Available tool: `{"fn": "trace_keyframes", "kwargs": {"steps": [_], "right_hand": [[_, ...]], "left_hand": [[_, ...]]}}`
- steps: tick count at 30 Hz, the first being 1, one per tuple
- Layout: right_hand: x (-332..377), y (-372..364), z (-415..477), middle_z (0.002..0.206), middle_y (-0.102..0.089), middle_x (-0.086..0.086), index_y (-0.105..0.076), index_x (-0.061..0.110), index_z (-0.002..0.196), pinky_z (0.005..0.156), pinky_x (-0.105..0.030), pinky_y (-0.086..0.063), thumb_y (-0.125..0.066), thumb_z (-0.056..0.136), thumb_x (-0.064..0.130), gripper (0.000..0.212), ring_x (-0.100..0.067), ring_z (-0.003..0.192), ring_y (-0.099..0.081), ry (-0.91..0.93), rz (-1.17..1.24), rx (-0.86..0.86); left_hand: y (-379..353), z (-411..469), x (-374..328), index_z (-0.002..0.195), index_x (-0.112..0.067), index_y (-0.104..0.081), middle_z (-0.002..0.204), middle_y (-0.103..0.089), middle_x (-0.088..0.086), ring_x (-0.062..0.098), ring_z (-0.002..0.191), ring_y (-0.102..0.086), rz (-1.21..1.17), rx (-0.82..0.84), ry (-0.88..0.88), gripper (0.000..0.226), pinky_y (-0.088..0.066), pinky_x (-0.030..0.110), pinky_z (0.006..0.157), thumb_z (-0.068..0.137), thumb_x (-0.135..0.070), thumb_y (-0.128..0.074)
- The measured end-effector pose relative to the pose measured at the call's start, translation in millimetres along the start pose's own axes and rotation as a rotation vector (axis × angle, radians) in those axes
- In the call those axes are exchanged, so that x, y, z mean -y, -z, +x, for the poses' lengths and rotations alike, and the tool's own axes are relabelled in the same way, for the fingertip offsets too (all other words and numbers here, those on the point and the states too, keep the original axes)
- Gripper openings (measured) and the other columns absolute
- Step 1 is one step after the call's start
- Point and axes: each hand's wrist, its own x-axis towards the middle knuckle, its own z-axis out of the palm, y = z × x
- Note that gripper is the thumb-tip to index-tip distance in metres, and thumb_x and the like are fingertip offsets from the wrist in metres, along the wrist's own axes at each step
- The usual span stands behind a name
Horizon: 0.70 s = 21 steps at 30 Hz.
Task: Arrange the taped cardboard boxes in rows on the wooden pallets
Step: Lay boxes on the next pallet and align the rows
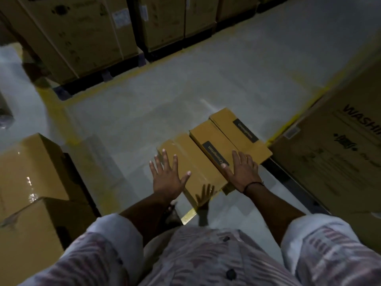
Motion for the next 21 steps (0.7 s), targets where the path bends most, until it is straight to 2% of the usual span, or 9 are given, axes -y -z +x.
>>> {"fn": "trace_keyframes", "kwargs": {"steps": [6,11,13,16,21], "right_hand": [[-2.1,1.3,57.5,0.167,-0.018,-0.011,-0.010,0.019,0.162,0.120,-0.054,-0.018,-0.028,0.101,0.066,0.079,-0.034,0.152,-0.013,-0.016,0.064,0.072],[0.2,-17.1,108.2,0.168,-0.015,-0.008,-0.009,0.021,0.162,0.120,-0.052,-0.017,-0.032,0.101,0.063,0.077,-0.033,0.152,-0.012,0.088,0.071,0.174],[-3.8,-33.9,133.8,0.169,-0.011,-0.006,-0.007,0.020,0.161,0.121,-0.053,-0.016,-0.031,0.101,0.064,0.078,-0.033,0.153,-0.010,0.131,0.067,0.237],[-13.7,-66.4,170.2,0.169,-0.011,-0.007,-0.005,0.019,0.162,0.121,-0.055,-0.017,-0.028,0.099,0.067,0.082,-0.033,0.154,-0.011,0.176,0.083,0.319],[-34.4,-148.0,242.3,0.169,-0.009,-0.008,-0.004,0.019,0.162,0.123,-0.047,-0.015,-0.034,0.101,0.064,0.081,-0.030,0.155,-0.008,0.232,0.094,0.458]], "left_hand": [[8.7,49.9,-8.8,0.163,-0.024,0.008,0.164,0.027,0.020,0.047,0.153,0.018,-0.014,0.041,0.016,0.094,0.007,0.065,0.121,0.091,-0.082,-0.001],[-9.7,79.6,-15.8,0.165,-0.023,-0.005,0.168,0.017,0.020,0.046,0.154,0.009,-0.064,0.082,0.117,0.104,0.004,0.063,0.123,0.083,-0.085,0.010],[-26.2,89.0,-23.0,0.165,-0.023,-0.008,0.169,0.016,0.018,0.046,0.155,0.010,-0.097,0.103,0.192,0.110,0.005,0.062,0.122,0.078,-0.086,0.017],[-58.7,99.3,-38.0,0.165,-0.025,-0.006,0.169,0.017,0.016,0.046,0.155,0.008,-0.197,0.112,0.367,0.105,0.005,0.062,0.123,0.081,-0.087,0.008],[-153.0,123.9,-71.3,0.165,-0.029,-0.004,0.170,0.015,0.014,0.045,0.155,0.003,-0.333,0.158,0.610,0.099,-0.001,0.060,0.124,0.083,-0.086,0.004]]}}
